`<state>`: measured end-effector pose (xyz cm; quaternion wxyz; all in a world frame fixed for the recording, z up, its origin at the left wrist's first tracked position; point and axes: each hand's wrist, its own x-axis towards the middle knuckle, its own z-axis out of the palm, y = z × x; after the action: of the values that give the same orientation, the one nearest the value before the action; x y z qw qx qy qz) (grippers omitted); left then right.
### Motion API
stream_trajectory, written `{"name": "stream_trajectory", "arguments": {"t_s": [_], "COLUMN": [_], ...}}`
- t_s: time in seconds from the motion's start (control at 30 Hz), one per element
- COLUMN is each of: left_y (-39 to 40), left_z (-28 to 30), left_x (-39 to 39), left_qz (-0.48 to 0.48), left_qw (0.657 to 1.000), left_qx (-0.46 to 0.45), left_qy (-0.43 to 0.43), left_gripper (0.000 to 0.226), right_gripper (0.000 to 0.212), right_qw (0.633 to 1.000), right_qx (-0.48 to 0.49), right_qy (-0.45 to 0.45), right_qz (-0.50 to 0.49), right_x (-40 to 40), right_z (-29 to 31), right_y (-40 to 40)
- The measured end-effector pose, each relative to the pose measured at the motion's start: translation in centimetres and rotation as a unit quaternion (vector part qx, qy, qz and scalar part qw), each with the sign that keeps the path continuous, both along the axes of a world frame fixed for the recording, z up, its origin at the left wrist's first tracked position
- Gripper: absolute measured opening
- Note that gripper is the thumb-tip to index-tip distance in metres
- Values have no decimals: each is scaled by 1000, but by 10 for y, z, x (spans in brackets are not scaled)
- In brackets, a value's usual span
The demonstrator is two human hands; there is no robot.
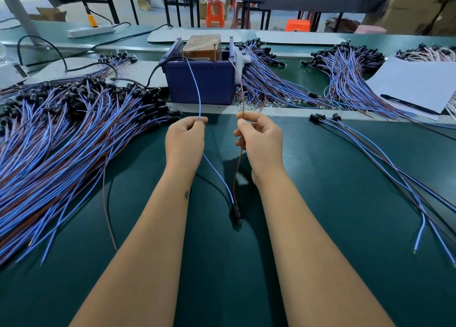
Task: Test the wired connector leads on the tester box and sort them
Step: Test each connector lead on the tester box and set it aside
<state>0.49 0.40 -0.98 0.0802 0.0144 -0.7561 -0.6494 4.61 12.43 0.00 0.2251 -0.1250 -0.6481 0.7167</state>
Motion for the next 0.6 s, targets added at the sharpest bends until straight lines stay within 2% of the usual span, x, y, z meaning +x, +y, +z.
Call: {"name": "stream_trajectory", "arguments": {"t_s": [0.6], "left_y": [0], "left_z": [-1], "left_x": [-3], "left_qz": [8], "left_qw": [1000], "left_qx": [1], "left_qy": [0], "left_gripper": [26], "right_gripper": [18], "right_qw": [998], "right_qx": [53], "right_qy": [-18], "right_qz": [28], "right_x": [-1], "right_z": [-3], "right_y": [-2]}}
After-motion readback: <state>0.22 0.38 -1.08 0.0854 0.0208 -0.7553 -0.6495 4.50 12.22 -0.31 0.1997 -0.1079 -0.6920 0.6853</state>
